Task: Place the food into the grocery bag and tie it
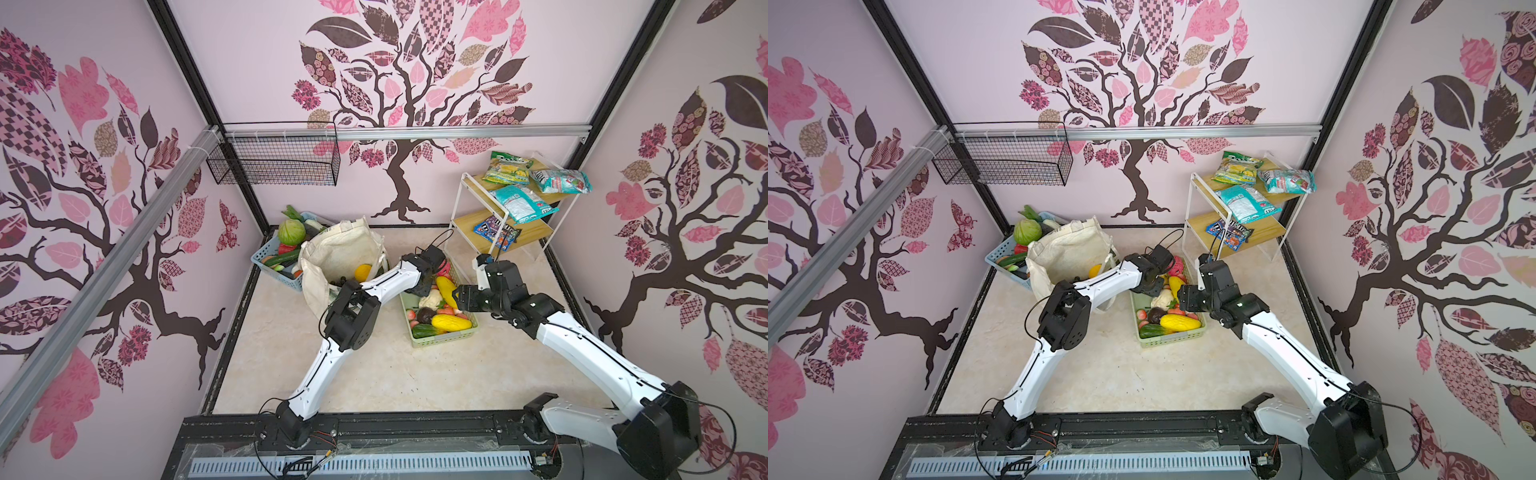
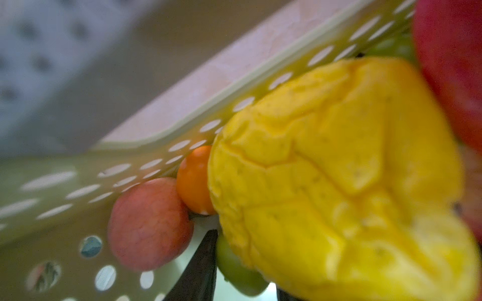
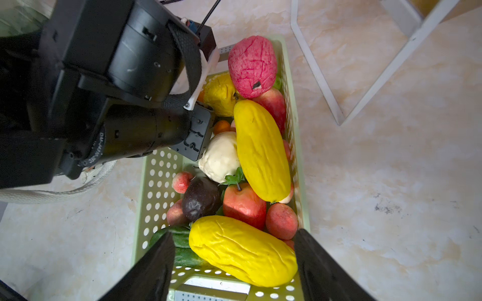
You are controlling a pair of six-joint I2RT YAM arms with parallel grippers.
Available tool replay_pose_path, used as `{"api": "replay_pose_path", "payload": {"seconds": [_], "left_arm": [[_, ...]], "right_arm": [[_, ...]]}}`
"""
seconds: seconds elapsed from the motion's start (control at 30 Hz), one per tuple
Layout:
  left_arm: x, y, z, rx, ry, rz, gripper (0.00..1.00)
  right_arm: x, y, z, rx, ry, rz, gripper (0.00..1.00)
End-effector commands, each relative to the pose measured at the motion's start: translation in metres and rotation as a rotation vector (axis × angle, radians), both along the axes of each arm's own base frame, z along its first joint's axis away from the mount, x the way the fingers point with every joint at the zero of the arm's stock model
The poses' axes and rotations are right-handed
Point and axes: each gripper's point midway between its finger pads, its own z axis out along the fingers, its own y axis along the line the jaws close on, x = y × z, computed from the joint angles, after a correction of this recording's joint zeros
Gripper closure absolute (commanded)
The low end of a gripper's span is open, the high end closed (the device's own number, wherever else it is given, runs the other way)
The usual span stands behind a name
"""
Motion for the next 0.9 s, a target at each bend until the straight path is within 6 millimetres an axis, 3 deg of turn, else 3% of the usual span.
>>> {"api": "replay_pose_path", "payload": {"seconds": [0.0,0.37,0.87], "left_arm": [[-0.003,-0.004,0.024,-0.055,-0.013,-0.008,0.64],[-0.007,-0.004,0.079,-0.126,-0.075,-0.015,0.64],[-0.016,0.010,0.178,-0.281,-0.200,-0.014,0.64]], "right_arm": [[-0.002,-0.005,0.006,-0.006,-0.022,-0.007,0.25],[0.001,-0.005,0.010,-0.012,-0.042,-0.011,0.25],[0.005,-0.003,0.013,-0.001,-0.048,-0.014,0.25]]}}
